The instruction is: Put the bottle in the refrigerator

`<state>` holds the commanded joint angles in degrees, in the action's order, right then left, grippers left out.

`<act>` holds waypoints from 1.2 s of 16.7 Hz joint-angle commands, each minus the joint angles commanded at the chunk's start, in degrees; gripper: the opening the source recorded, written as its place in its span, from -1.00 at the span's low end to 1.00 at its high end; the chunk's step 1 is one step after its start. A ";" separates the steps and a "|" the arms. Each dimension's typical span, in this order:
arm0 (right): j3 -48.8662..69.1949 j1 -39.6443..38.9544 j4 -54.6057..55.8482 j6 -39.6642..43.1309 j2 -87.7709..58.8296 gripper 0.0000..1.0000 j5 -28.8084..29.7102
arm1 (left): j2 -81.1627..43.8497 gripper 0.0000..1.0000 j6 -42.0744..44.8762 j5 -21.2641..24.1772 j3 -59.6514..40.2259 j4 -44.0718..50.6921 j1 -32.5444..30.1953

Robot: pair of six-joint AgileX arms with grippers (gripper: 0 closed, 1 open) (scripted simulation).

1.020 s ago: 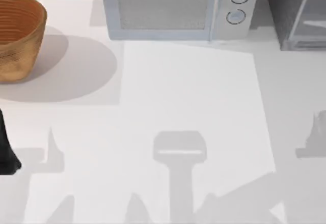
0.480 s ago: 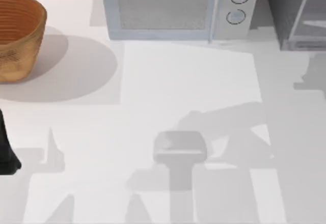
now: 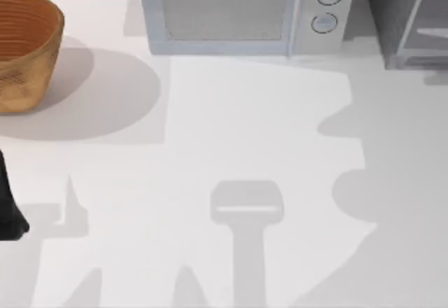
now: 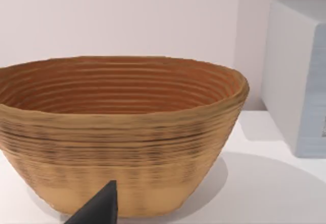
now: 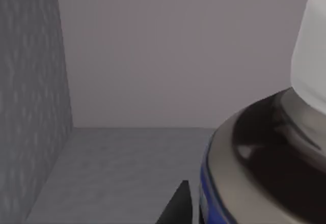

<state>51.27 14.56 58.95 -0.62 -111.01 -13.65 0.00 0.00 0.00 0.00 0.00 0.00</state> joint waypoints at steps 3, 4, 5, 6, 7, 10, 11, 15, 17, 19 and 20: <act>3.87 1.09 4.44 -0.15 -7.65 -0.98 -1.01 | 0.00 1.00 0.00 0.00 0.00 0.00 0.00; 4.58 1.28 5.25 -0.19 -8.98 -0.98 -1.19 | 0.00 1.00 0.00 0.00 0.00 0.00 0.00; 4.96 1.39 5.69 -0.22 -9.70 -0.98 -1.28 | 0.00 1.00 0.00 0.00 0.00 0.00 0.00; 5.04 1.41 5.77 -0.22 -9.85 -0.98 -1.30 | 0.00 1.00 0.00 0.00 0.00 0.00 0.00; 5.04 1.41 5.77 -0.22 -9.85 -0.98 -1.30 | 0.00 1.00 0.00 0.00 0.00 0.00 0.00; 4.72 1.10 5.61 -0.30 -9.83 -0.98 -1.26 | 0.00 1.00 0.00 0.00 0.00 0.00 0.00; 4.87 1.06 5.55 -0.30 -9.97 -0.98 -1.27 | 0.00 1.00 0.00 0.00 0.00 0.00 0.00; 11.45 0.21 2.39 -0.21 -14.32 -0.98 -0.84 | 0.00 1.00 0.00 0.00 0.00 0.00 0.00; 18.12 -0.30 -0.41 -0.16 -17.46 -0.98 -0.19 | 0.00 1.00 0.00 0.00 0.00 0.00 0.00; 25.21 -0.84 -3.37 -0.13 -20.66 -0.98 0.51 | 0.00 1.00 0.00 0.00 0.00 0.00 0.00; 28.13 -1.10 -4.77 -0.13 -22.11 -0.98 0.85 | 0.00 1.00 0.00 0.00 0.00 0.00 0.00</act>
<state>79.40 13.46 54.19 -0.75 -133.13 -12.80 0.00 0.00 0.00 0.00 0.00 0.00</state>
